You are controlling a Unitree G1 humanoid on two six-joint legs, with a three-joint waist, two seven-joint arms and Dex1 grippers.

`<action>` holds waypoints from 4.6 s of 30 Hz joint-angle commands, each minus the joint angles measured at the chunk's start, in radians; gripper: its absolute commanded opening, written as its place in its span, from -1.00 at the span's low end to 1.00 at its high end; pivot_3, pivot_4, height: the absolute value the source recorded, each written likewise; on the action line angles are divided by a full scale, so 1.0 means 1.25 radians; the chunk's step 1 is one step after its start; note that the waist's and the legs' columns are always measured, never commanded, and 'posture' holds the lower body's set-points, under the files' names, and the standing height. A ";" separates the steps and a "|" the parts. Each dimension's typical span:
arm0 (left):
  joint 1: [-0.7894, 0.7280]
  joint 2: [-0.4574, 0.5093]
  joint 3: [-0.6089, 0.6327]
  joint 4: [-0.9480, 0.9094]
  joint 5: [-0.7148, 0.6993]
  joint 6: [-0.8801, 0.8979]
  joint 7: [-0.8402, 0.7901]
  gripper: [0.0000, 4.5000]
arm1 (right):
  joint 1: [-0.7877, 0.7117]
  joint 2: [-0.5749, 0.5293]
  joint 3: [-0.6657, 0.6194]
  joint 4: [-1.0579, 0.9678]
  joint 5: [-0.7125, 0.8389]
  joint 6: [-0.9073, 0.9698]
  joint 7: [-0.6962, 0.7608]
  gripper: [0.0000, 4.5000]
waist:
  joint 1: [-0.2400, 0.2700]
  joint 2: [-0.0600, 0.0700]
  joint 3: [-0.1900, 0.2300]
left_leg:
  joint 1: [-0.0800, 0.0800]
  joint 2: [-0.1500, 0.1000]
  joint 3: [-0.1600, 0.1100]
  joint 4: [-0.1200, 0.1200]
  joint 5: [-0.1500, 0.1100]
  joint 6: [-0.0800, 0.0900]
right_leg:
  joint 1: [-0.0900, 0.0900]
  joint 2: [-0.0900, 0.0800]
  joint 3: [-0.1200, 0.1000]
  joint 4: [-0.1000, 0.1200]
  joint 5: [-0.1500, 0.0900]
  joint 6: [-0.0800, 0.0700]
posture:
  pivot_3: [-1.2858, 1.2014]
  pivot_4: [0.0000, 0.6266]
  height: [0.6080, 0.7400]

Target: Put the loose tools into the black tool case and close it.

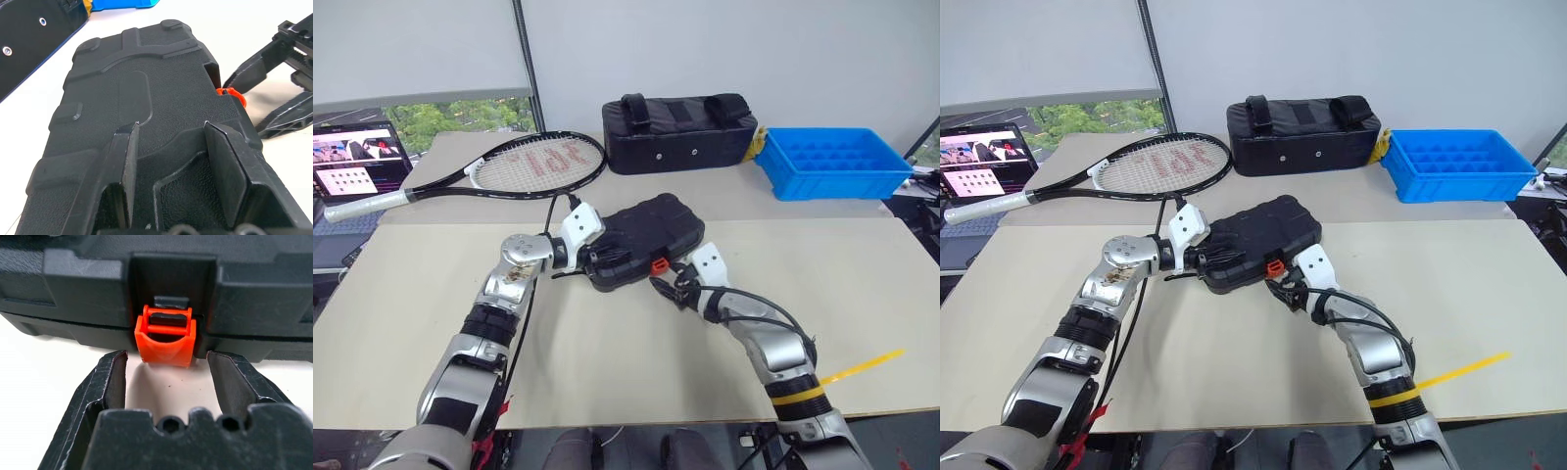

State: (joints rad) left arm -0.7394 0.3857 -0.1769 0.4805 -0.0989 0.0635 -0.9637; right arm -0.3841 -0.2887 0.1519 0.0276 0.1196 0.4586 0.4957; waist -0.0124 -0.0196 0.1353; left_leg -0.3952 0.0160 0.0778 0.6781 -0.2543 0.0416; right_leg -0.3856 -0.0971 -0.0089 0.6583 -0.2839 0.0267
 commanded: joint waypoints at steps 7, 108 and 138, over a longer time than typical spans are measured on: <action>0.012 0.006 -0.015 0.022 0.028 0.018 0.008 0.02 | -0.036 0.015 -0.002 0.019 -0.010 -0.050 0.012 -0.43 | 0.000 0.000 0.000 | 0.000 0.000 0.000 0.000 0.000 0.000 | 0.000 0.000 0.000 0.000 0.000 0.000 | 0.03 -0.52 0.83; 0.081 -0.004 -0.064 -0.027 0.059 0.013 -0.022 0.02 | 0.041 0.018 0.004 -0.149 -0.053 0.074 -0.046 0.31 | 0.006 0.000 -0.001 | -0.003 0.000 -0.001 -0.002 -0.001 0.002 | 0.000 -0.001 -0.002 -0.007 0.000 0.000 | 0.03 -0.52 0.83; 0.085 0.004 -0.066 -0.025 0.062 0.012 -0.030 0.02 | 0.070 0.019 -0.017 -0.164 -0.042 0.061 -0.068 -0.49 | 0.011 0.001 -0.002 | -0.003 0.000 -0.001 -0.002 -0.002 0.002 | 0.000 -0.001 -0.002 -0.007 0.000 0.000 | 0.03 -0.52 0.83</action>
State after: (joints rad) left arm -0.6855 0.3810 -0.1965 0.3969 -0.0726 0.0359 -0.9759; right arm -0.2990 -0.2483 0.1469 -0.0921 0.0614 0.5184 0.4030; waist 0.0011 -0.0188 0.1326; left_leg -0.3991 0.0157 0.0768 0.6750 -0.2564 0.0446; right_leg -0.3854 -0.0984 -0.0117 0.6492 -0.2838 0.0271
